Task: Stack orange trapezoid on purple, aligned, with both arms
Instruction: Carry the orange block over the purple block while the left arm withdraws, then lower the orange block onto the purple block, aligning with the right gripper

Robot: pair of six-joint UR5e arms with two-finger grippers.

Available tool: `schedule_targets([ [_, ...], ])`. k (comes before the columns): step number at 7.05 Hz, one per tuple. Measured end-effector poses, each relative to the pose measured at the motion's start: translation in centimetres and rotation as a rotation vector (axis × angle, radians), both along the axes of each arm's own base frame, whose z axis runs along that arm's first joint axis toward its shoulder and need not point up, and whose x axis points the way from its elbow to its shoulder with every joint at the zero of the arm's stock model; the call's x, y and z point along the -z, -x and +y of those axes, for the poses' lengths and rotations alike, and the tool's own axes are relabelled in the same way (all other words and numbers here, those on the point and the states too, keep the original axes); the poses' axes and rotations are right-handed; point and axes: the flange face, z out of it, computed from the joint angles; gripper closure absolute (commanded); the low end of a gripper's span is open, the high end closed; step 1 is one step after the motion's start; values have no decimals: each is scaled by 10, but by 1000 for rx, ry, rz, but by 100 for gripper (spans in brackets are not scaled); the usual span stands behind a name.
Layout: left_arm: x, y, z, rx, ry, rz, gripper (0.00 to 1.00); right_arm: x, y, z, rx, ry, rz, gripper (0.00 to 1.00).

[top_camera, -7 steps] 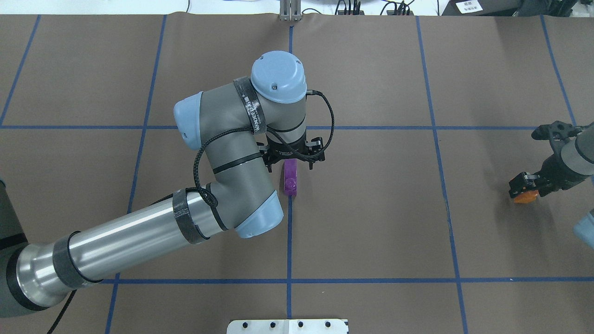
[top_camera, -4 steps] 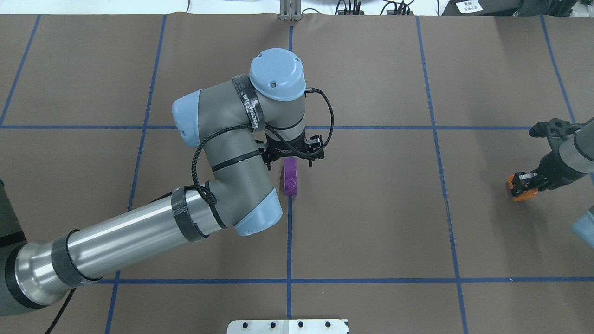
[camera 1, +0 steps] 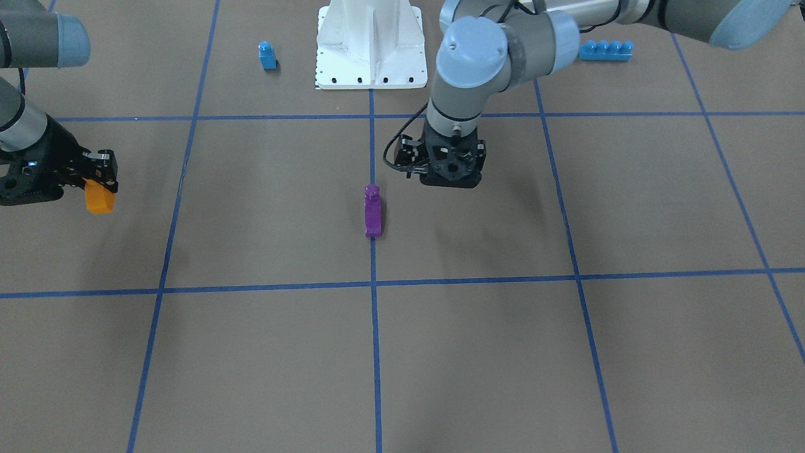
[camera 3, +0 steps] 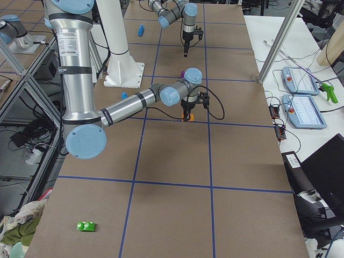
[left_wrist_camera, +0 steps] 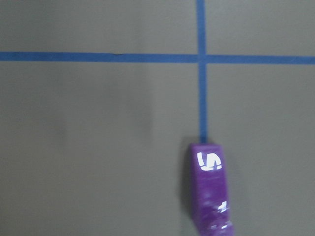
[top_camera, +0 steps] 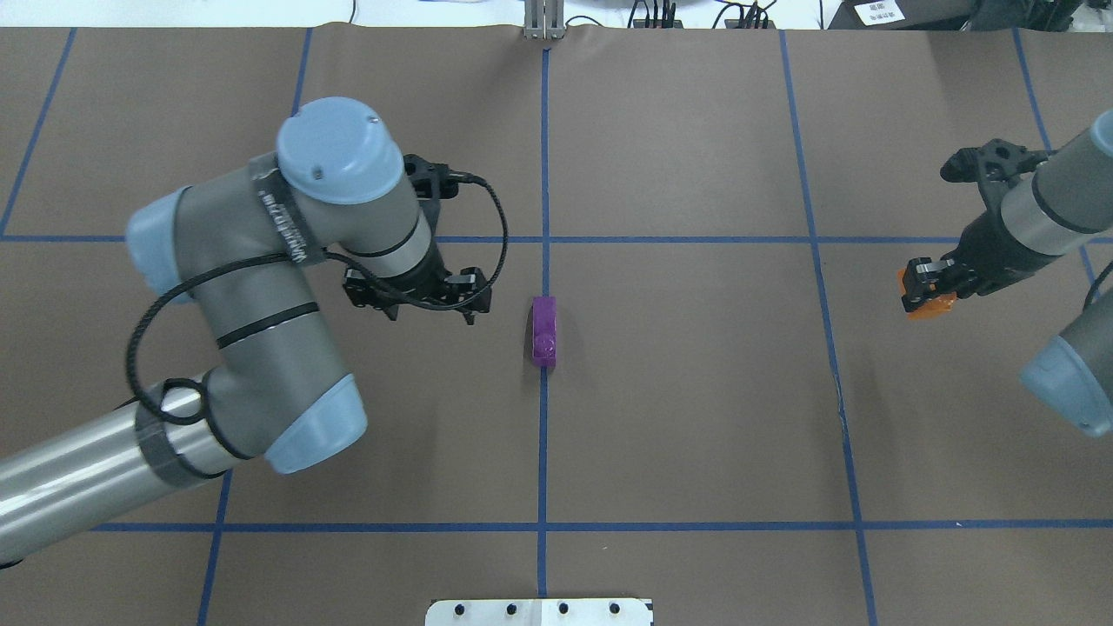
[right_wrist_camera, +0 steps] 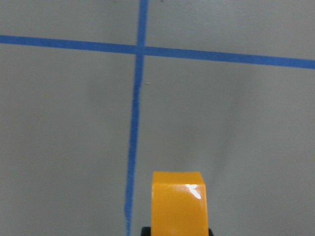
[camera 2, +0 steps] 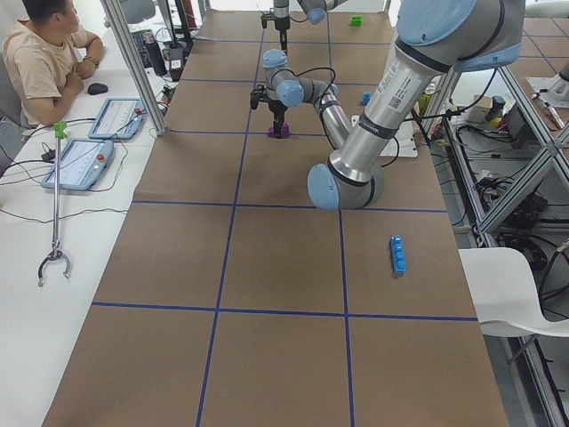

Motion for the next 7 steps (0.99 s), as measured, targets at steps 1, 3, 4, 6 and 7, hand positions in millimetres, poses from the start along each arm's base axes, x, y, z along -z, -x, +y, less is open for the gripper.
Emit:
schedule_targets([
  [1, -36, 31, 16, -24, -22, -22, 0, 43, 41, 1, -17, 19, -31, 100],
  [3, -76, 61, 32, -37, -21, -60, 0, 148, 164, 26, -62, 78, -66, 100],
  [4, -85, 65, 34, -38, -15, -71, 0, 203, 230, 32, -72, 93, -57, 100],
  [6, -93, 63, 35, -41, -4, -84, 0, 281, 325, 44, -96, 125, -23, 100],
  [7, -94, 62, 36, -43, -2, -86, 0, 292, 344, 52, -104, 118, -12, 100],
])
